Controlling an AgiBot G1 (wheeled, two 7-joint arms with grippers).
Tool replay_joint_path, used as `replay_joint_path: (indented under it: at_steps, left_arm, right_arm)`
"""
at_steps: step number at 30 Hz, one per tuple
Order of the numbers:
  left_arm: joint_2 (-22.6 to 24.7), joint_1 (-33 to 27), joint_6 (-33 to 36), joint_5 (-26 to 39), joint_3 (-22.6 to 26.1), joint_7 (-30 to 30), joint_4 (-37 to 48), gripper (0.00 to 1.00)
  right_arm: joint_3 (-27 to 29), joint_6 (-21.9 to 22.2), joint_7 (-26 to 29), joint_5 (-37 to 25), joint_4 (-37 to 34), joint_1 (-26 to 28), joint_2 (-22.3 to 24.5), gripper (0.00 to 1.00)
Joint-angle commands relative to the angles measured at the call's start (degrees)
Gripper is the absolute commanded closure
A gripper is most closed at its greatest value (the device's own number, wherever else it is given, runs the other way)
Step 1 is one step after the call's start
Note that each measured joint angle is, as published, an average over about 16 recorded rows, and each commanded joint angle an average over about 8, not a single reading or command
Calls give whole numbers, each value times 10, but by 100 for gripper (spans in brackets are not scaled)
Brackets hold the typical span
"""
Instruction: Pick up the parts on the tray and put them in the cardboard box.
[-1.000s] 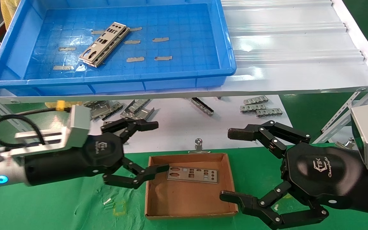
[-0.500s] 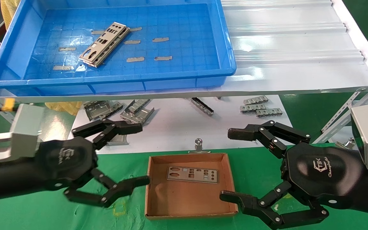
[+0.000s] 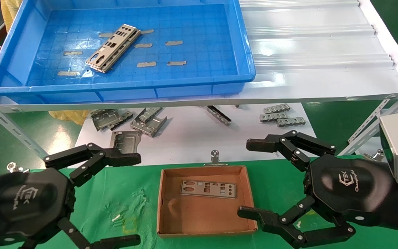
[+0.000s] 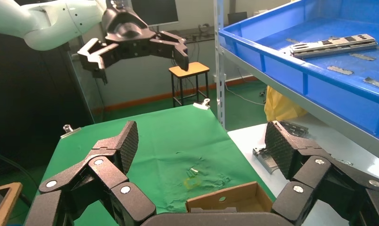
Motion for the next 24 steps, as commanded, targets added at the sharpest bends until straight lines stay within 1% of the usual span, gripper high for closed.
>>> replay_joint_path:
  at_steps: [1,24]
  left_arm:
    - [-8,5,2,-6,-5,-6,-12,0]
    - [0,0,0,0,0,-1,0,0]
  right_arm:
    - [0,0,0,0,0,0,0,0]
    - [0,0,0,0,0,0,0,0]
